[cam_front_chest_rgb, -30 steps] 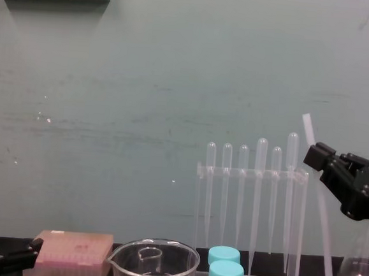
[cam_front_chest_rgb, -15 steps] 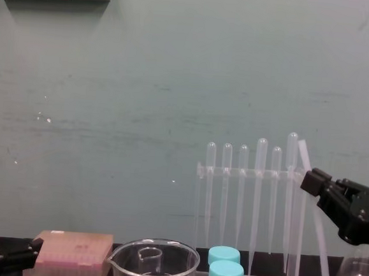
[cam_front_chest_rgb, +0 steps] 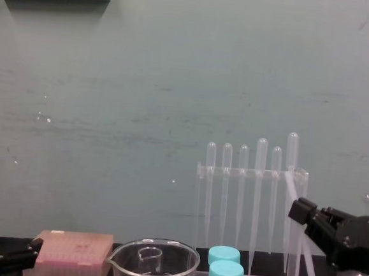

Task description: Pick up the stirring rod with one hand, then place it down.

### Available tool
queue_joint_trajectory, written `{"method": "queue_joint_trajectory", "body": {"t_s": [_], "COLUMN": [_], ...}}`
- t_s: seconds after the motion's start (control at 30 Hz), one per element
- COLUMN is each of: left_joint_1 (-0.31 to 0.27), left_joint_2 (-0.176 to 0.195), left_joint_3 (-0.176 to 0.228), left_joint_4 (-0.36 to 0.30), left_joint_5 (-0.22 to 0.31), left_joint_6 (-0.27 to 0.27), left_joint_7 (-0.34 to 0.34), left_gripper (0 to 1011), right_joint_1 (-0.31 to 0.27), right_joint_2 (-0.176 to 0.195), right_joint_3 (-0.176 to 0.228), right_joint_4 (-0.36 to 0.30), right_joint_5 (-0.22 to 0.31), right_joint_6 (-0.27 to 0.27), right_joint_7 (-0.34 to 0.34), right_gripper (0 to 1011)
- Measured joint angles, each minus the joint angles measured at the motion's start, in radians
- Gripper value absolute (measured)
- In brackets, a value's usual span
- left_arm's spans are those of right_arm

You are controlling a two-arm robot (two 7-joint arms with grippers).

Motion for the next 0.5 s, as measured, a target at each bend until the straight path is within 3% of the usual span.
{"method": "queue_joint_trajectory", "body": {"t_s": [0.5], "left_joint_1": [0.000], "left_joint_2": [0.000], "left_joint_3": [0.000], "left_joint_4": [0.000], "left_joint_5": [0.000], "left_joint_6": [0.000], "left_joint_7": [0.000], "left_gripper": [1000], "right_joint_1": [0.022], "right_joint_2": [-0.003], "right_joint_3": [-0.013], "right_joint_4": [0.035], "right_joint_5": [0.003], "right_joint_6": [0.016], "right_joint_7": [0.008], "right_gripper": [65]}}
